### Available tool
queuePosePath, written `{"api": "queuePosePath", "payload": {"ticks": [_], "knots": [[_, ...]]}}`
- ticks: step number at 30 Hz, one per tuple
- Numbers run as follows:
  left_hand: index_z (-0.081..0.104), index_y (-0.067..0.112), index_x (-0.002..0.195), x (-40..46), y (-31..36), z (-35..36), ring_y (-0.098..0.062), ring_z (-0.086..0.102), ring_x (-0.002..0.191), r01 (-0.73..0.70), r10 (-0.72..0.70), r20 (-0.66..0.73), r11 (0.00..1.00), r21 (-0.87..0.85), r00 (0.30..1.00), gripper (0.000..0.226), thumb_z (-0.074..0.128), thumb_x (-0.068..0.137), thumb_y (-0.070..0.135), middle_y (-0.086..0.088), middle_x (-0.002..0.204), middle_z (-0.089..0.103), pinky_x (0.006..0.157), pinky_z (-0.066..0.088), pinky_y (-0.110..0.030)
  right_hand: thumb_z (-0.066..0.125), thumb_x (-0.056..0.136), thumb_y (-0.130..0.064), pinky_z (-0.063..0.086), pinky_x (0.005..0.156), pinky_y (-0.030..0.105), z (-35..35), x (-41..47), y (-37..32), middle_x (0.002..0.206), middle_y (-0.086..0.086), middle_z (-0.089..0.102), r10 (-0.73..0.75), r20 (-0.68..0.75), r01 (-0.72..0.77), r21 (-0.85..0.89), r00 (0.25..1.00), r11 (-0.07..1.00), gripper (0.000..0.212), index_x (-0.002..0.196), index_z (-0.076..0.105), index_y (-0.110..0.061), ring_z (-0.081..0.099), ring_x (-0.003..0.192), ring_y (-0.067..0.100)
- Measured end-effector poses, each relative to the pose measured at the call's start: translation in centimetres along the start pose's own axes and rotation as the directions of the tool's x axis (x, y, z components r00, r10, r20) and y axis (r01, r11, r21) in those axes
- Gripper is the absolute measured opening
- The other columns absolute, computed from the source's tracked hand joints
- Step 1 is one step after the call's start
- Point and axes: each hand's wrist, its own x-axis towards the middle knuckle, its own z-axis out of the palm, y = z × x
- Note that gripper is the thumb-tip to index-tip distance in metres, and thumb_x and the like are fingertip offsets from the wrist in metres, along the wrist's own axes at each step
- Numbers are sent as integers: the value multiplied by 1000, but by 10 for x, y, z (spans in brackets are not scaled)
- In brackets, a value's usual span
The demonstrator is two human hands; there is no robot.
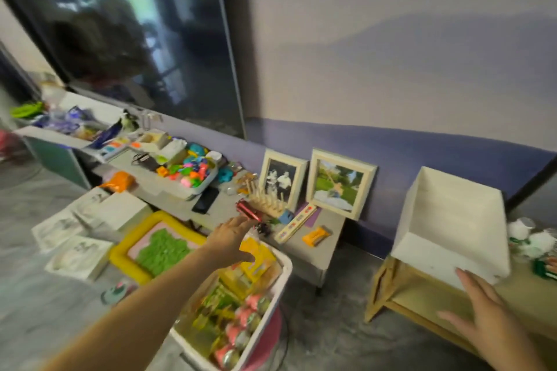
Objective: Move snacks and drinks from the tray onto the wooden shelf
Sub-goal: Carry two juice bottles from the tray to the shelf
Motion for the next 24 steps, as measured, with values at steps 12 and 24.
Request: {"api": "queuePosePath", "payload": {"ticks": [12, 24], "knots": [[27, 30, 147, -97, -110, 90, -22, 34, 136, 291, -270, 144, 943, -163, 952, 87, 70, 74, 51, 3, 152, 29, 107, 36, -38, 73, 77, -48, 38, 105, 27, 135, -33, -148, 154, -3, 28, -237, 271, 204, 147, 933, 968, 92, 150, 24, -22, 34, 138, 14], [31, 27, 145, -101, -210, 181, -17, 38, 133, 471, -420, 224, 836, -282, 879, 85, 71, 74, 52, 4, 149, 33, 110, 34, -31, 68, 77, -54, 31, 111, 28, 282, 15, -281, 156, -4, 23, -414, 453, 373, 183, 789, 910, 93, 151, 19, -26, 26, 142, 14]]}}
